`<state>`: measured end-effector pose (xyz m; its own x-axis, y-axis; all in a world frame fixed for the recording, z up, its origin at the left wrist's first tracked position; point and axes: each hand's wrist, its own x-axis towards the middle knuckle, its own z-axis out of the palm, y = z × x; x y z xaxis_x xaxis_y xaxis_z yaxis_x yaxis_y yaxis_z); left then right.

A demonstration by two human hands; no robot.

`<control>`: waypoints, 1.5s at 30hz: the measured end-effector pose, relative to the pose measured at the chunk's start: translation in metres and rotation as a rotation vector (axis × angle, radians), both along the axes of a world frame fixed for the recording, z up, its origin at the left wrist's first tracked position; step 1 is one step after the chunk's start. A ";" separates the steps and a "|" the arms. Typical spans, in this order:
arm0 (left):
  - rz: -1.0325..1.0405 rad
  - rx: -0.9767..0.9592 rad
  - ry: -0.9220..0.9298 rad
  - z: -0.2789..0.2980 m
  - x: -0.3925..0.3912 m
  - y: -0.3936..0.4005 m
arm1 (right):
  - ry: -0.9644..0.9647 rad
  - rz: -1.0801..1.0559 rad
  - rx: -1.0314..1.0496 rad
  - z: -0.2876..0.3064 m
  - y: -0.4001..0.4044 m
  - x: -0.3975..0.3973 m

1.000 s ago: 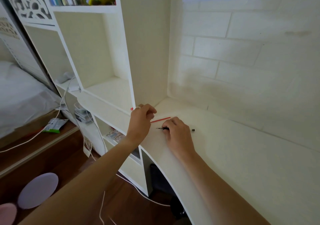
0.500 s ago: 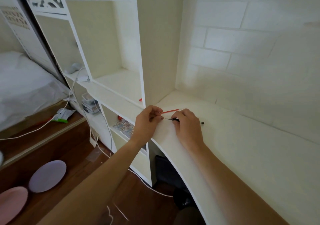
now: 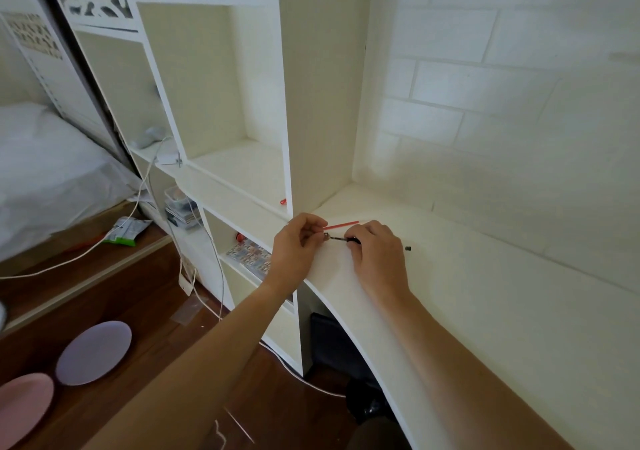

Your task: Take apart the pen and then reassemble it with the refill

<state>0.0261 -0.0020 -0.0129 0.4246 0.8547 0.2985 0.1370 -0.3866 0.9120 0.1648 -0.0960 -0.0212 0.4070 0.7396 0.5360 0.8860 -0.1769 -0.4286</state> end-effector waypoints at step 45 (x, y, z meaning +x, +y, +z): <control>-0.201 -0.040 -0.016 0.003 -0.005 0.000 | -0.054 0.028 -0.087 0.002 0.001 -0.005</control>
